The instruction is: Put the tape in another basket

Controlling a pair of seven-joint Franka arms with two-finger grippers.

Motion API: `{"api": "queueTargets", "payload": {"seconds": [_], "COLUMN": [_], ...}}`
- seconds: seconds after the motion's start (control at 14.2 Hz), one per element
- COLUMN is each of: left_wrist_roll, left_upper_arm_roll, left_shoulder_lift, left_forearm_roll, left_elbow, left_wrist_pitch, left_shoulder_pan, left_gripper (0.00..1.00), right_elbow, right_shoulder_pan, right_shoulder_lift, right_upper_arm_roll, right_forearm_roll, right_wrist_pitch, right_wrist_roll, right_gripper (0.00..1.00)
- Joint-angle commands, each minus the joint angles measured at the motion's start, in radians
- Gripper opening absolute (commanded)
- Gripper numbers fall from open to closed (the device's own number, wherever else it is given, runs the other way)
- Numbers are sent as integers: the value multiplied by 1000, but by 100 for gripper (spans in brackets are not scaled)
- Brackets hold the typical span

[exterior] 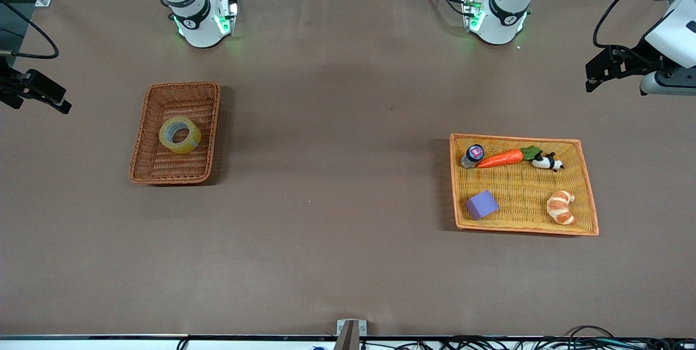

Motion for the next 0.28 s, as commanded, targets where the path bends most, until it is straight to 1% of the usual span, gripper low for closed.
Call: {"api": "queueTargets", "payload": {"seconds": [0.0,0.14,0.21], "left_wrist_roll": [5,5,2], "left_upper_arm_roll": [-4,-5,-13], "left_shoulder_lift": [5,5,3], "left_forearm_roll": [-31,-29,-28], "left_elbow": [14,14,14], "left_wrist_pitch": [-2,-2,-3], "left_shoulder_pan": [2,1,1], "left_gripper": [100,100,100], "right_elbow": [96,153,153], "right_shoulder_pan": [8,22,22], "right_shoulder_lift": [38,70,70], "right_upper_arm_roll": [9,8,6], "right_forearm_roll": [20,15,17], "right_wrist_pitch": [-80,-130,-130], "right_wrist_roll": [22,17,2], "right_gripper": [100,100,100]}}
